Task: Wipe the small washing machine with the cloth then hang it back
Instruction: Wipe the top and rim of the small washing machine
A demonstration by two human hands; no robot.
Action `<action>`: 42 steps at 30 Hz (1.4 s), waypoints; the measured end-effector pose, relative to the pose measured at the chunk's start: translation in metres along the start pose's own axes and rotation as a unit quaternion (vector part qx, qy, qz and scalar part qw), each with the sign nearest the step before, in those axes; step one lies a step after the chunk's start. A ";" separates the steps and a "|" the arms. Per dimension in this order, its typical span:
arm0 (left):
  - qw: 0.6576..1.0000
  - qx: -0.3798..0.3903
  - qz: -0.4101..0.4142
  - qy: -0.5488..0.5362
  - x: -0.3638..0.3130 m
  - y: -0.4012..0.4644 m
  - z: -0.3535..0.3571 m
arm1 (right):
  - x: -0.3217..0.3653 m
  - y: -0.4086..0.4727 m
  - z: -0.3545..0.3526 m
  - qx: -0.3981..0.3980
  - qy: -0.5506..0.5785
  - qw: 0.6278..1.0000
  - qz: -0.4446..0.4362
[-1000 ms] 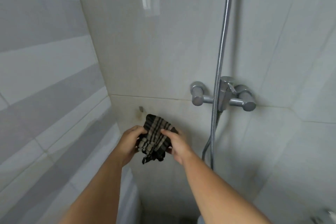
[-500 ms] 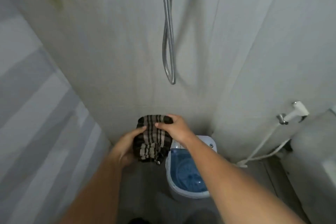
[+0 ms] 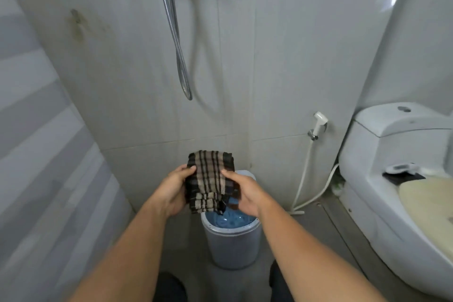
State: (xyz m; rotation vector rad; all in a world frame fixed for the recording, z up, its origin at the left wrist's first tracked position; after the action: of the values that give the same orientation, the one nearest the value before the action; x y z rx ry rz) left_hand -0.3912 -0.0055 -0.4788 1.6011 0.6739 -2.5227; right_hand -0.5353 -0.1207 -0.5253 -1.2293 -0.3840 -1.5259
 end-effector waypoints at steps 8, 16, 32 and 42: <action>0.959 -0.108 -0.006 0.263 0.007 -0.040 0.047 | 0.009 -0.051 0.003 -0.071 0.056 0.988 -0.129; 0.981 -0.045 0.072 0.177 0.021 -0.051 0.068 | 0.012 -0.073 0.020 -0.080 0.018 0.984 -0.157; 0.986 0.000 0.077 0.147 0.048 -0.044 0.064 | -0.016 -0.067 0.015 -0.068 -0.045 0.992 -0.093; 0.974 -0.086 -0.019 0.209 0.128 0.045 -0.017 | -0.118 0.017 -0.049 -0.128 0.078 0.989 0.001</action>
State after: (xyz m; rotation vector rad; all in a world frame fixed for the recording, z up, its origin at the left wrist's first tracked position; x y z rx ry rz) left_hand -0.4216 -0.0185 -0.6118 2.0856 0.9395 -2.0882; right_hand -0.5587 -0.1017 -0.6505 -1.2939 -0.0848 -1.6958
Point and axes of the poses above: each hand's wrist, its own y-axis towards the middle knuckle, its own z-axis out of the palm, x = y × z, the point moved 3 cm from there along y, towards the middle knuckle, and after that the axes turned 12 degrees about x, right-handed, at the moved point
